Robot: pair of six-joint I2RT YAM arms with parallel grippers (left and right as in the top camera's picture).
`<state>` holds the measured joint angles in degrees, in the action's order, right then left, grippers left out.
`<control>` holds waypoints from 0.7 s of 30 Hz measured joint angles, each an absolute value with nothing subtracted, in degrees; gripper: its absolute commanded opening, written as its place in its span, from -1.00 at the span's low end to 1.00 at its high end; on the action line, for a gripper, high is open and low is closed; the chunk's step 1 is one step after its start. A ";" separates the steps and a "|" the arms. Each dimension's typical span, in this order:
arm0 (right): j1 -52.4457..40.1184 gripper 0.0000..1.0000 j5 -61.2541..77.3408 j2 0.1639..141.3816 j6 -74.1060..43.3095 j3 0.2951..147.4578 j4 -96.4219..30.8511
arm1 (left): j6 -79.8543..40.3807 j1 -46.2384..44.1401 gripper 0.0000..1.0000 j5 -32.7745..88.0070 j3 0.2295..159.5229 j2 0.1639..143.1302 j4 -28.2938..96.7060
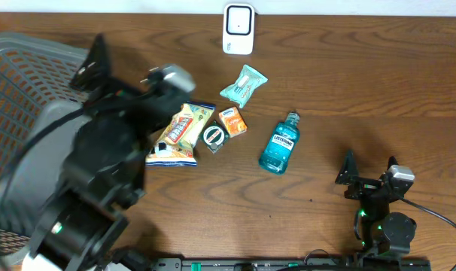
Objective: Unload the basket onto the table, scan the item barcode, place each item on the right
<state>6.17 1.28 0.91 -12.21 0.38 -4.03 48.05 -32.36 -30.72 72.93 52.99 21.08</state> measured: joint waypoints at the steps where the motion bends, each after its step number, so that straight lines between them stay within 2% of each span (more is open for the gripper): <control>1: 6.17 0.98 1.28 0.91 -12.21 0.38 -4.03 | 46.44 -31.18 0.95 -29.39 72.07 51.64 21.50; 8: 6.17 0.99 1.28 0.91 -12.21 0.38 -4.03 | 33.19 -20.08 0.96 -13.76 68.49 40.16 26.70; 13: 6.17 0.98 1.28 0.91 -12.21 0.38 -4.03 | 25.02 -12.01 0.96 -4.27 68.38 31.07 24.82; 17: 6.17 0.98 1.28 0.91 -12.21 0.38 -4.03 | 21.93 -9.58 0.96 -1.10 68.84 27.00 19.81; 21: 6.17 0.99 1.28 0.91 -12.21 0.38 -4.03 | 19.11 -9.41 0.95 0.38 72.40 26.28 22.76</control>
<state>6.17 1.28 0.91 -12.21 0.38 -4.03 19.11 -9.41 0.38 72.40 26.28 22.76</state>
